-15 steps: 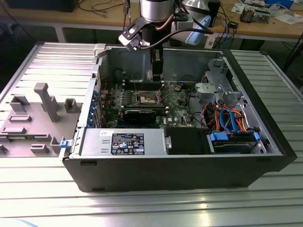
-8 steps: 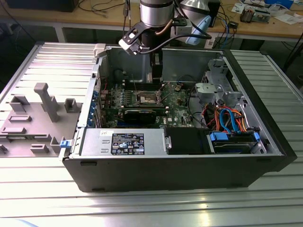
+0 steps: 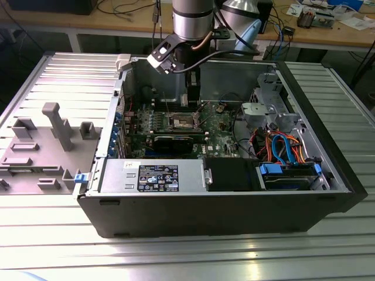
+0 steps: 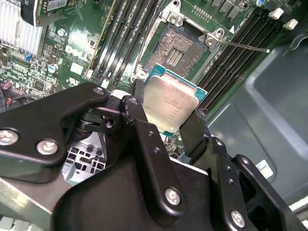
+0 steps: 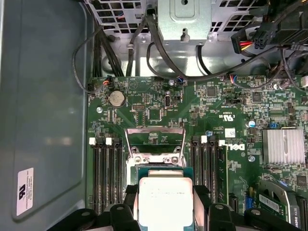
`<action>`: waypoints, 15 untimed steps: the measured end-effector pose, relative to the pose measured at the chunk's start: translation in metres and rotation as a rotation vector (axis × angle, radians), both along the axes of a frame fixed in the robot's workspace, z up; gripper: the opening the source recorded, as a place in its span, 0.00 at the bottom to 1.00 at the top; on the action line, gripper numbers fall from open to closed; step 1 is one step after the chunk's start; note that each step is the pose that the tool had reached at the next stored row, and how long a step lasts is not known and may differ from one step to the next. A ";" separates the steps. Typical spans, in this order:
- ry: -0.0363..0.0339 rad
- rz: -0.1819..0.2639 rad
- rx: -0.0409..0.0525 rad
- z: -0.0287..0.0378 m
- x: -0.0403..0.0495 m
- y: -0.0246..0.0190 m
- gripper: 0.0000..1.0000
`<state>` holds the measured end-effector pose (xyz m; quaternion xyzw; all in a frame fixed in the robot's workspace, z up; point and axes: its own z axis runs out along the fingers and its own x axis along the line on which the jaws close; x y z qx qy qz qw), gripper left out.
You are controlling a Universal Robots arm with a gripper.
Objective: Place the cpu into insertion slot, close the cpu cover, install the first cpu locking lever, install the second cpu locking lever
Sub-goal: 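Place the cpu into insertion slot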
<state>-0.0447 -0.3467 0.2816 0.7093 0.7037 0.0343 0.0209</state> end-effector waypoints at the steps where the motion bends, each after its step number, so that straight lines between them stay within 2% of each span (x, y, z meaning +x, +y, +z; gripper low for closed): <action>1: 0.0000 0.000 0.0006 -0.0001 0.0000 0.0000 0.54; 2: 0.0003 0.000 0.0005 -0.0104 -0.0013 0.0000 0.54; 3: 0.0002 0.008 0.0010 -0.0164 -0.0021 0.0000 0.54; 6: 0.0002 0.035 0.0028 -0.0216 -0.0036 -0.0002 0.54; 9: 0.0003 0.039 0.0028 -0.0274 -0.0043 -0.0003 0.54; 11: 0.0003 0.038 0.0028 -0.0353 -0.0063 -0.0002 0.54; 13: 0.0002 0.038 0.0028 -0.0423 -0.0120 -0.0002 0.54; 15: 0.0002 0.038 0.0027 -0.0461 -0.0144 -0.0002 0.54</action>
